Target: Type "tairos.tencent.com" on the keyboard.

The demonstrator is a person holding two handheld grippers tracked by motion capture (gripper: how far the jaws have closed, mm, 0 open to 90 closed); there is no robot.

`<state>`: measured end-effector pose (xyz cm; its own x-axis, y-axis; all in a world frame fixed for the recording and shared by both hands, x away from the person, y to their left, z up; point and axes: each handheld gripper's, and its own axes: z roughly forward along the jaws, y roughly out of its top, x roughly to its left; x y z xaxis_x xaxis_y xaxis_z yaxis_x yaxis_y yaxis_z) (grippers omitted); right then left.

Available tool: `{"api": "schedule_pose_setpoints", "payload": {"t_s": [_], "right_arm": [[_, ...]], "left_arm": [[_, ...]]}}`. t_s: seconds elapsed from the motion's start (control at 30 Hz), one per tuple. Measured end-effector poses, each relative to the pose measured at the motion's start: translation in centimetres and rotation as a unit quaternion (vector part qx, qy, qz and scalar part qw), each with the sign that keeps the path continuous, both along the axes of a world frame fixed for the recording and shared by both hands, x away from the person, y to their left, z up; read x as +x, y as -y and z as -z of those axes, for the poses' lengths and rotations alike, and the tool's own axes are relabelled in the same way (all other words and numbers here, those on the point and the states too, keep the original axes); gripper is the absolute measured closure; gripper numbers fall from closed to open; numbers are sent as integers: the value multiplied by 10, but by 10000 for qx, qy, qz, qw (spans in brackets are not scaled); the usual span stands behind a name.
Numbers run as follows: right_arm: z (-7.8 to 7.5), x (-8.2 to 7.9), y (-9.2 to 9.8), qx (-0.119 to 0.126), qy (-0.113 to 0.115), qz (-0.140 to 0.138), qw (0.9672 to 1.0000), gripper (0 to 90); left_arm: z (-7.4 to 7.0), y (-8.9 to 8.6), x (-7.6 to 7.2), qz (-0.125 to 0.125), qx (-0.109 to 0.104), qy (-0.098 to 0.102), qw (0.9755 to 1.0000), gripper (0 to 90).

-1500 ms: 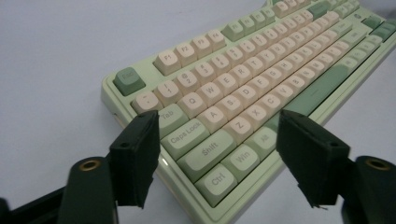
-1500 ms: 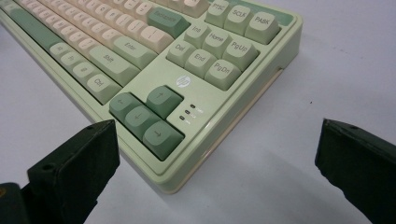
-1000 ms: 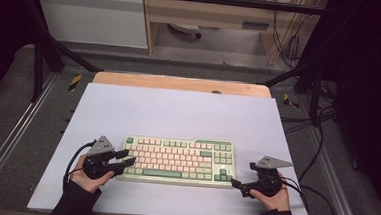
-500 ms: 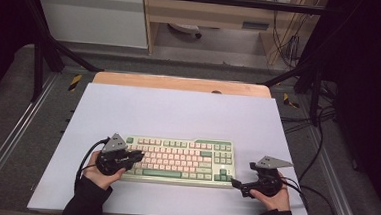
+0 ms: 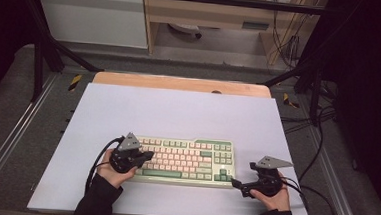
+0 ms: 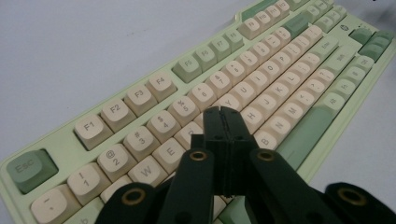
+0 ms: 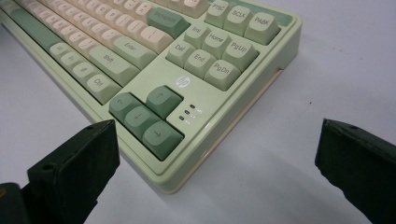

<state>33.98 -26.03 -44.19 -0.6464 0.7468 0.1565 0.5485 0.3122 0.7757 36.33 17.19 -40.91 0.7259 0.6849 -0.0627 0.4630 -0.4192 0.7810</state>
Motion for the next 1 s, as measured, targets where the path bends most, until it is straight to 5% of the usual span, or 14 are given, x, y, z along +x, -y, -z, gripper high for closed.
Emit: {"api": "schedule_pose_setpoints", "payload": {"t_s": [1.0], "right_arm": [[1, 1, -1, -24, -13, -35, 10000, 4]], "left_arm": [[22, 28, 19, -37, 210, -23, 9998, 900]]}}
